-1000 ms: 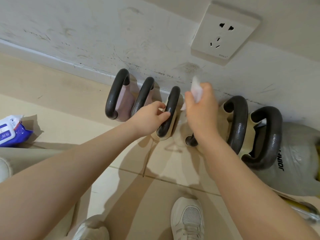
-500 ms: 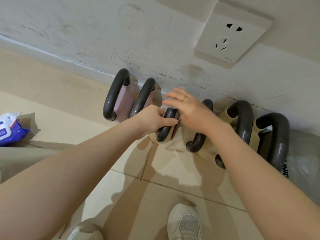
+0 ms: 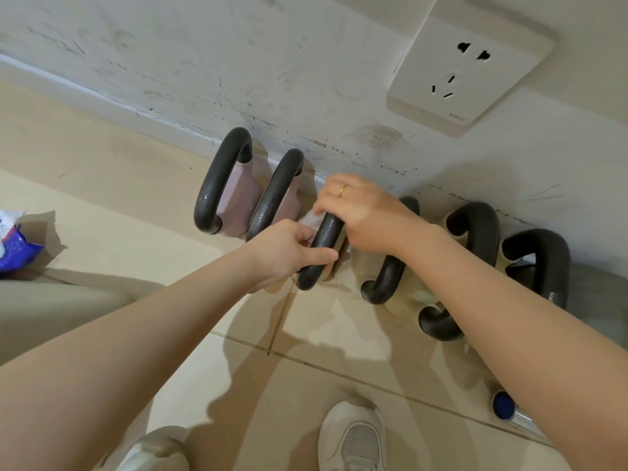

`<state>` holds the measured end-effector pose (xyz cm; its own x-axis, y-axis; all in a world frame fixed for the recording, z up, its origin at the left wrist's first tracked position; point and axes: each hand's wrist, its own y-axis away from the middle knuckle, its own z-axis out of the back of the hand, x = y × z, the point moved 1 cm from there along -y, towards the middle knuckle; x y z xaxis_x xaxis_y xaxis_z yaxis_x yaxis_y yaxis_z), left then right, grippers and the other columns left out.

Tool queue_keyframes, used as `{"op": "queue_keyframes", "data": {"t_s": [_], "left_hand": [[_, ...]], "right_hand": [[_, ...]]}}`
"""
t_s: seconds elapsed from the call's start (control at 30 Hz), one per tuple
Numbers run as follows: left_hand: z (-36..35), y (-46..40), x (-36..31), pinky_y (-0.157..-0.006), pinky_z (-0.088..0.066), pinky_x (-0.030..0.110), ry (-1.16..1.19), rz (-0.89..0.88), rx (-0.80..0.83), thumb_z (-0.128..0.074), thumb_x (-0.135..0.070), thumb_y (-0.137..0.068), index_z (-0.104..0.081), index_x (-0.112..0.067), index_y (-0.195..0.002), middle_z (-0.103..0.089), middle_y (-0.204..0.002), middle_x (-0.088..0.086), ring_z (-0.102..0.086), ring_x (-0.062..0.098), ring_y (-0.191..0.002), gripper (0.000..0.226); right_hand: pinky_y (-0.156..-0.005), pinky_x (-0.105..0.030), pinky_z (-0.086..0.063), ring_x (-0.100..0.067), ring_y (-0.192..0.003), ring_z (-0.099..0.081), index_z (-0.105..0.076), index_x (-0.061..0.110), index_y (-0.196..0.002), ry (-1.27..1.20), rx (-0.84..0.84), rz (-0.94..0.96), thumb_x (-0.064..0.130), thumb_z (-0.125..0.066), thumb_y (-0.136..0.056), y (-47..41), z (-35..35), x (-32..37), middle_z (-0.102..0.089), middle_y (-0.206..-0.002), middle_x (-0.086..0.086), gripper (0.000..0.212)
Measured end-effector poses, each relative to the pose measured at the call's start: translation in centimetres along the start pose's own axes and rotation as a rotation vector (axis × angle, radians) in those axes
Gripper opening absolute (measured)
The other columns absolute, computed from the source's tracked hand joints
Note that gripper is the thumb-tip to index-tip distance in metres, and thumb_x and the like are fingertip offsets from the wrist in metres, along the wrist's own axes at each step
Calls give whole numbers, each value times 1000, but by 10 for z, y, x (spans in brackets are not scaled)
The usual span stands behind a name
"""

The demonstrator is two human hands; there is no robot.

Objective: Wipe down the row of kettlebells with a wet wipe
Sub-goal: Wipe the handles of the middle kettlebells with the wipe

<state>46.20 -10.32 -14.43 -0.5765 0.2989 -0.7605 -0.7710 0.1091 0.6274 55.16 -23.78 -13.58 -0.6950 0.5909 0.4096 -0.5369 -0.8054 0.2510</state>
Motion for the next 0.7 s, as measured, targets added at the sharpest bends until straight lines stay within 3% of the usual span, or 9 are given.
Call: {"op": "queue_keyframes", "data": {"t_s": [0.07,0.2,0.4,0.5,0.57,0.7], "left_hand": [[2,3,4,-89,-49,50,21,-3,3,-73,-34,-74,-68,-4,-76,-64,-76,15,-57,23,-71,30],[6,11,11,-93,-47,54,24,-7,20,-72,-35,-74,-68,-10,-75,-68,-84,25,-62,32,-75,25],[12,21,21,-97,-43,53,72,0,56,-68,-18,-82,-64,3,-87,-66,-99,31,-61,27,-84,22],[13,25,25,-98,-42,53,79,2,54,-67,-16,-83,-63,4,-88,-67,-99,30,-62,27,-85,21],[13,25,23,-100,-44,51,69,-12,38,-66,-16,-83,-64,-1,-84,-70,-97,26,-64,28,-86,15],[12,19,18,-97,-47,49,60,-40,48,-66,-18,-84,-64,-2,-83,-70,-94,26,-66,35,-91,17]], "right_hand": [[-101,-33,-29,-24,-113,-44,-59,14,-109,57,-22,86,-11,-51,-71,0,-2,2,-56,-110,-4,46],[-75,-19,-36,-19,-94,-47,-56,19,-102,-309,-46,-204,-11,-40,-80,-12,-1,-10,-49,-100,2,41],[-91,-30,-39,-20,-104,-47,-47,27,-116,-475,-101,-322,3,-44,-87,-13,-20,9,-46,-121,-1,38],[-84,-26,-39,-23,-101,-52,-43,18,-129,-551,-234,-434,2,-43,-89,-15,-27,10,-55,-115,-8,43],[-78,-25,-38,-20,-91,-51,-43,12,-129,-541,-273,-489,-1,-43,-89,-20,-37,9,-55,-100,-3,42],[-67,-25,-39,-10,-69,-47,-50,32,-91,-548,-422,-545,6,-46,-87,-26,-46,9,-52,-79,6,26]]}}
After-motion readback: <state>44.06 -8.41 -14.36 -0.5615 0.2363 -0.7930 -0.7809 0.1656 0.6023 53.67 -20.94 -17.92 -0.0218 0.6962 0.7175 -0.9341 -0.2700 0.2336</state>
